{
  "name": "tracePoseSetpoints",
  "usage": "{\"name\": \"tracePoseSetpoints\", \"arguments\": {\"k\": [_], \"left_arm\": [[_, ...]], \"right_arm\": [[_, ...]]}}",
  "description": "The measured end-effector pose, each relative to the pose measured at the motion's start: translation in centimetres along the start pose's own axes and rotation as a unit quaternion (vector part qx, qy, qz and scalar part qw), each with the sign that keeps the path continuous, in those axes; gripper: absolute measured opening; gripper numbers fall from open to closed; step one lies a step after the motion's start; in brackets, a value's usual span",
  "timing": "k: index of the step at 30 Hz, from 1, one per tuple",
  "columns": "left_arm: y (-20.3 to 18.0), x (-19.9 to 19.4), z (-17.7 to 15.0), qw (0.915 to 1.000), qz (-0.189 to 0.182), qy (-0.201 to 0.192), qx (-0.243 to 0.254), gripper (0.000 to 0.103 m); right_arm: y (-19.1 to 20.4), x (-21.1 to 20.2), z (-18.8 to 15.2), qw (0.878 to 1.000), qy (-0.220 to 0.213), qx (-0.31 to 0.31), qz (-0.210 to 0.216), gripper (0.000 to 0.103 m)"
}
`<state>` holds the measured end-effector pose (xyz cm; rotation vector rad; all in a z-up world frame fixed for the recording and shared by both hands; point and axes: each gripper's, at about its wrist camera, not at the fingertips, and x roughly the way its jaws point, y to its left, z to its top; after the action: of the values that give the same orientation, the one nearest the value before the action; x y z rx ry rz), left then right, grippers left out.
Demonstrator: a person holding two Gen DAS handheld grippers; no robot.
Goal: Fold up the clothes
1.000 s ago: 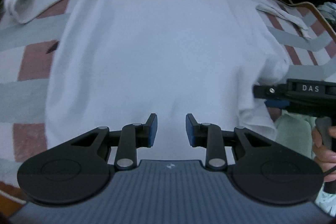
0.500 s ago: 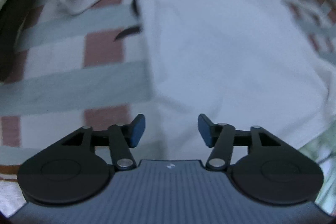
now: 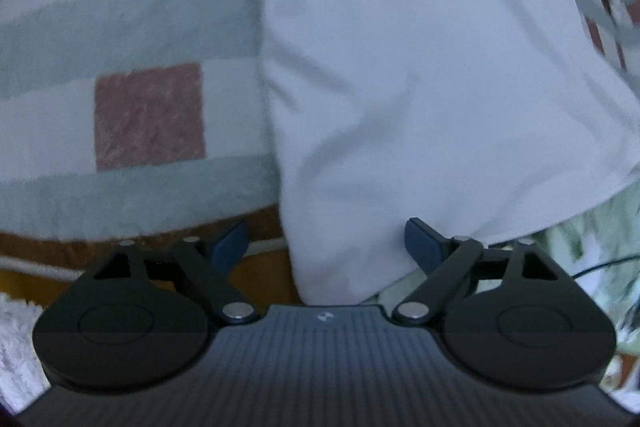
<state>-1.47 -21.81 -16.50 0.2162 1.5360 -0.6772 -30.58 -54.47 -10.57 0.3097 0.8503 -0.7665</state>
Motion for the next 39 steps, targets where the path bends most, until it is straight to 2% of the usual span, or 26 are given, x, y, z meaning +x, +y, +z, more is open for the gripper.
{"name": "tracePoseSetpoints", "arguments": {"k": [2, 5, 7, 8, 10, 11, 14, 17, 20, 22, 26, 28, 32, 34, 36, 39], "left_arm": [[-0.9, 0.1, -0.1, 0.9998, 0.011, -0.005, 0.015, 0.087], [-1.1, 0.0, -0.4, 0.9997, 0.02, -0.013, -0.007, 0.09], [-1.1, -0.2, -0.5, 0.9995, 0.015, -0.017, -0.021, 0.09], [-1.2, -0.3, -0.5, 0.9996, 0.003, -0.019, -0.021, 0.086], [-1.6, -0.6, -0.8, 0.9991, -0.028, -0.032, -0.005, 0.051], [-2.1, -0.8, -0.9, 0.9989, -0.028, -0.036, 0.015, 0.005], [-2.9, -2.5, -1.2, 0.9965, -0.014, -0.071, 0.043, 0.006], [-3.2, -7.1, -1.6, 0.9871, 0.004, -0.146, 0.065, 0.006], [-2.5, -11.4, -2.4, 0.9848, -0.033, -0.163, 0.051, 0.006], [-3.0, -11.5, -3.3, 0.9853, -0.019, -0.162, 0.052, 0.006], [-1.8, -7.9, -3.5, 0.9915, 0.009, -0.119, 0.052, 0.006], [-2.4, -7.4, -4.3, 0.9903, 0.036, -0.115, 0.069, 0.006], [-3.3, -8.6, -5.4, 0.9861, 0.054, -0.122, 0.099, 0.006], [-3.2, -9.0, -5.9, 0.9837, 0.076, -0.117, 0.113, 0.006], [-3.3, -8.5, -6.1, 0.9795, 0.104, -0.102, 0.138, 0.006], [-3.4, -7.2, -6.0, 0.9799, 0.116, -0.061, 0.15, 0.005]], "right_arm": [[-0.5, -0.1, -0.1, 1.0, 0.004, 0.005, -0.008, 0.012], [-1.0, 0.0, -0.6, 1.0, 0.006, 0.014, 0.002, 0.012], [-1.1, 0.0, -0.7, 1.0, 0.003, 0.013, 0.01, 0.012], [-1.1, 0.0, -0.8, 1.0, 0.001, 0.013, 0.014, 0.012], [-1.3, 0.1, -0.8, 1.0, 0.0, 0.02, 0.023, 0.012], [-1.5, 0.1, -0.8, 0.999, -0.001, 0.023, 0.027, 0.012], [-1.6, -0.6, -0.2, 0.999, -0.01, 0.018, 0.044, 0.012], [-1.8, -2.0, 0.9, 0.997, -0.022, 0.009, 0.069, 0.012], [-2.5, -4.0, 2.2, 0.996, -0.02, -0.001, 0.083, 0.012], [-2.6, -4.2, 2.1, 0.996, -0.012, -0.011, 0.086, 0.012], [-2.5, -4.1, 1.5, 0.996, 0.003, -0.03, 0.089, 0.012], [-2.2, -3.6, 0.7, 0.995, 0.01, -0.034, 0.089, 0.012], [-1.6, -3.1, -0.7, 0.995, 0.022, -0.054, 0.084, 0.012], [-1.7, -3.1, -1.1, 0.994, 0.031, -0.054, 0.09, 0.012], [-1.7, -2.7, -1.6, 0.993, 0.046, -0.057, 0.097, 0.012], [-1.5, -1.5, -2.6, 0.991, 0.071, -0.067, 0.094, 0.012]]}}
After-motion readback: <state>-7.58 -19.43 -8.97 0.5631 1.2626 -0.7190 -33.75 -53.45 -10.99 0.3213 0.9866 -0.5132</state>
